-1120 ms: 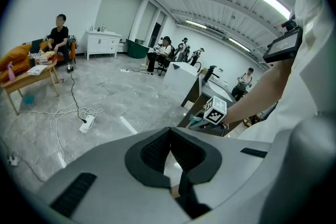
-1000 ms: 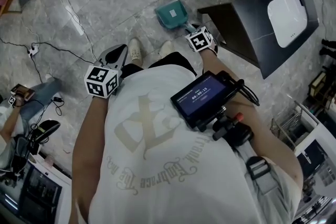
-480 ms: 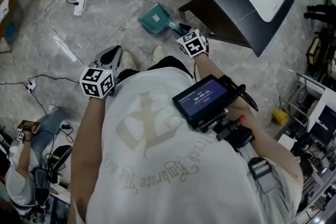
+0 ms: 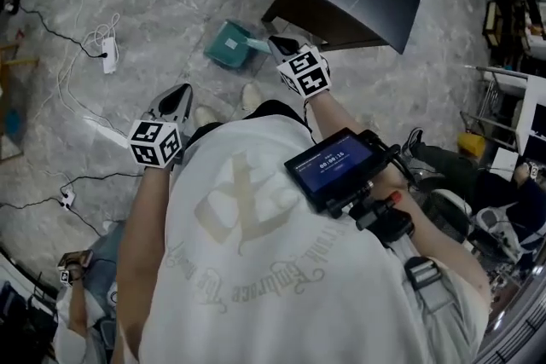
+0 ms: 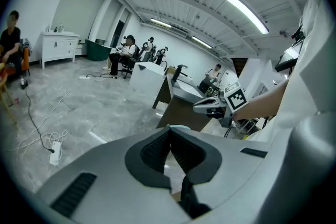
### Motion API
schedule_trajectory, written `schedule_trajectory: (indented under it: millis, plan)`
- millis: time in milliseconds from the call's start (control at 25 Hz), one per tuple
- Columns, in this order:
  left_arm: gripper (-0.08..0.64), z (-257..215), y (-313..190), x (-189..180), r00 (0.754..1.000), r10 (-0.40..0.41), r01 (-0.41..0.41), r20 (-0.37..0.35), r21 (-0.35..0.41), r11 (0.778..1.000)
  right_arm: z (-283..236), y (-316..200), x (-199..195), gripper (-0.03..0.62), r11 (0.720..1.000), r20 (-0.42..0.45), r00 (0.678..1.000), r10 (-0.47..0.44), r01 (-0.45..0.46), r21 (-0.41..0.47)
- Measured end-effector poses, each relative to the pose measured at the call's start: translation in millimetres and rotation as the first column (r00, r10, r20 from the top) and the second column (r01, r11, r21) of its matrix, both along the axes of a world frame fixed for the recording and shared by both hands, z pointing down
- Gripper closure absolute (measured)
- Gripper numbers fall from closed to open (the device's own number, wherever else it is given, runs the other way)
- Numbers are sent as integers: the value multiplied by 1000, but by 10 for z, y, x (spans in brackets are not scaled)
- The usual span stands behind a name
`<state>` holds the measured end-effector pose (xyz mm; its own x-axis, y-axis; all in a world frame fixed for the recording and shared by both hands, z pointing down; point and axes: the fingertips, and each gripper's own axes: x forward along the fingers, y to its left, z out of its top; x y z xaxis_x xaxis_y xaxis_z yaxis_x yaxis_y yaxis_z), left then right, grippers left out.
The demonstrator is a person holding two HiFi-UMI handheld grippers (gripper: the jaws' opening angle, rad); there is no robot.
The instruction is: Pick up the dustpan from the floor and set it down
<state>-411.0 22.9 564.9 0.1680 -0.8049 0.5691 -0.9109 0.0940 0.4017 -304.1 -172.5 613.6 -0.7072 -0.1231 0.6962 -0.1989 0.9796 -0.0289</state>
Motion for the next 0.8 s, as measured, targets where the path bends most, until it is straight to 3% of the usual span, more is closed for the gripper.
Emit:
schedule_trajectory:
  millis: [240, 480, 800]
  plan:
    - [549, -52, -306, -132, 996, 91, -91, 8, 30, 995, -421, 49, -109, 577, 993, 147, 986, 84, -71, -89]
    - [549, -170, -328, -57, 983, 178, -181, 40, 72, 981, -844, 387, 15, 577, 986, 294, 947, 125, -85, -145]
    - [549, -270, -326, -17, 972, 230, -234, 51, 98, 967, -947, 554, 155, 578, 982, 304, 940, 157, -117, -145]
